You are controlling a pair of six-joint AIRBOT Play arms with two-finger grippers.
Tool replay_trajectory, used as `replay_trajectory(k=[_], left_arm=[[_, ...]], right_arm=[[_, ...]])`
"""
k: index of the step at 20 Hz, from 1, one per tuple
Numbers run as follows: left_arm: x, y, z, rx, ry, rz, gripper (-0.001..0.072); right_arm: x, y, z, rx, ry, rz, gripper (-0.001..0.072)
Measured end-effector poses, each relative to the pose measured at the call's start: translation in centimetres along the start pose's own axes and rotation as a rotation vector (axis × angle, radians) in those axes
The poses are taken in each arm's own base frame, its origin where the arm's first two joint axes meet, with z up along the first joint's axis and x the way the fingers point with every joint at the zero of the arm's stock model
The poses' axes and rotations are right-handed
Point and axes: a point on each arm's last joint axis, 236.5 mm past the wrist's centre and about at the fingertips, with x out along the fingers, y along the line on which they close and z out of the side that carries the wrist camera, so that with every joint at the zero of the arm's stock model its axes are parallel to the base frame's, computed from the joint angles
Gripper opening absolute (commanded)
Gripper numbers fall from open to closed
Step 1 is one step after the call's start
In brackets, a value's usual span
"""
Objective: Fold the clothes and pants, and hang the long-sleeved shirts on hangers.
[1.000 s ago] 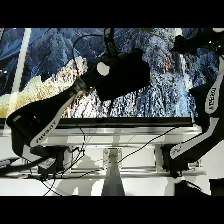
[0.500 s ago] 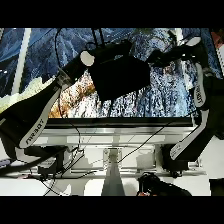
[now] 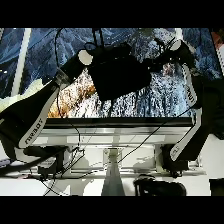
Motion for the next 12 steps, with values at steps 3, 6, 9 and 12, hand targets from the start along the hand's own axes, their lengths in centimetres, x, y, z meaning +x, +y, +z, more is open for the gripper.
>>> replay_trajectory(k=[3, 6, 9, 12], left_arm=[[-0.1, 0.0, -0.1, 0.005, 0.007, -0.001, 0.0711], [-0.1, 0.4, -1.0, 0.054, 0.047, 0.010, 0.0708], [-1.0, 1.8, -2.9, 0.124, 0.157, 0.028, 0.0698], [-3.6, 4.0, -3.4, 0.201, 0.258, 0.072, 0.0698]], right_arm=[[2.0, 3.7, -1.8, 0.075, 0.090, 0.191, 0.0660], [3.9, 6.8, -2.8, 0.058, 0.135, 0.269, 0.0145], [4.5, 9.9, -2.5, 0.015, 0.126, 0.325, 0.0023], [2.2, 11.4, -0.5, -0.036, 0.063, 0.343, 0.0014]])
